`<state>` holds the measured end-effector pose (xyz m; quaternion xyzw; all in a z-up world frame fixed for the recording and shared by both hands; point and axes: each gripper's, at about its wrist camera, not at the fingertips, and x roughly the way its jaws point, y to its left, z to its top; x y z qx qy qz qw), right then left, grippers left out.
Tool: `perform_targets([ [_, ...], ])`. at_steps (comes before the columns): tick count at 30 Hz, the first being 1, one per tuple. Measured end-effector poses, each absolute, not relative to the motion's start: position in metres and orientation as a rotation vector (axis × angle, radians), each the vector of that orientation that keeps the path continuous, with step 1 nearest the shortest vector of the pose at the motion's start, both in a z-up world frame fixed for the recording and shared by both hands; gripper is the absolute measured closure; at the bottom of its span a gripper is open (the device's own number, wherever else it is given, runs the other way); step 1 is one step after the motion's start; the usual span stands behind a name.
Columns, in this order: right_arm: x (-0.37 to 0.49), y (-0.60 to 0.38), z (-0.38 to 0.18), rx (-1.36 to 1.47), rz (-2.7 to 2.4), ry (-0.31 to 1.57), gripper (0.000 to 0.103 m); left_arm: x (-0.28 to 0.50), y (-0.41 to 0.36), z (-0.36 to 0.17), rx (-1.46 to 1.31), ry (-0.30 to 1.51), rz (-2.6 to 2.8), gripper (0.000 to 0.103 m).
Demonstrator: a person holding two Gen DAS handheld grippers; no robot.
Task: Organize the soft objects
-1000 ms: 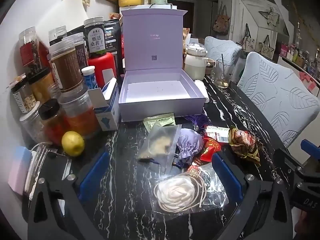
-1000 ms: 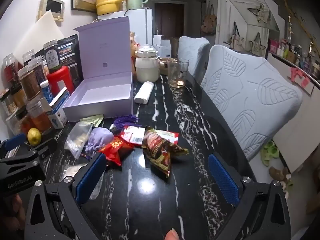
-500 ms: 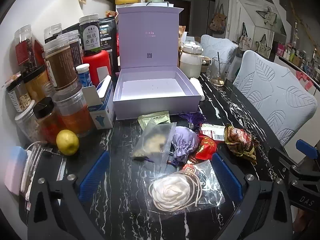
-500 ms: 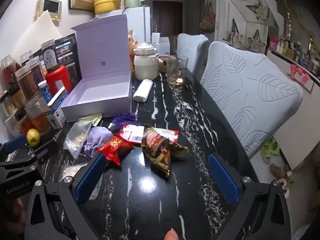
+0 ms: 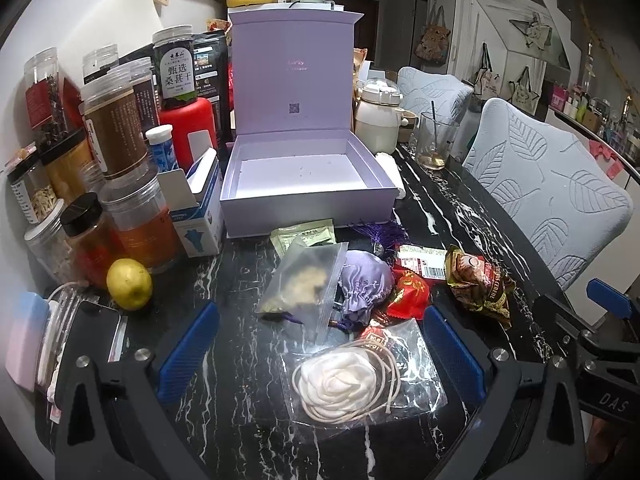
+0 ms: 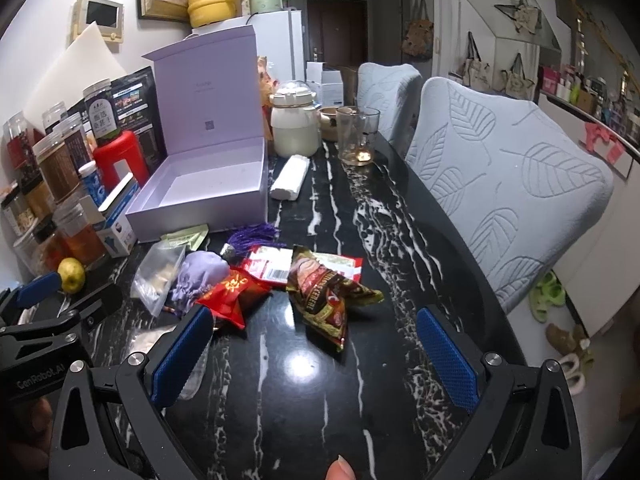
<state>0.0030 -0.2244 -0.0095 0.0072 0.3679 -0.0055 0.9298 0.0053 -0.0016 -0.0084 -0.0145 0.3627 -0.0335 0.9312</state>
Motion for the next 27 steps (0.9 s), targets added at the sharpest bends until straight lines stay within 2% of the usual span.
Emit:
perform_targets([
  [27,0.0120,-0.2193,-0.0112,0.002,0.013,0.765,0.000,0.0086,0.0029,-0.0076,-0.033,0.741,-0.050,0.000],
])
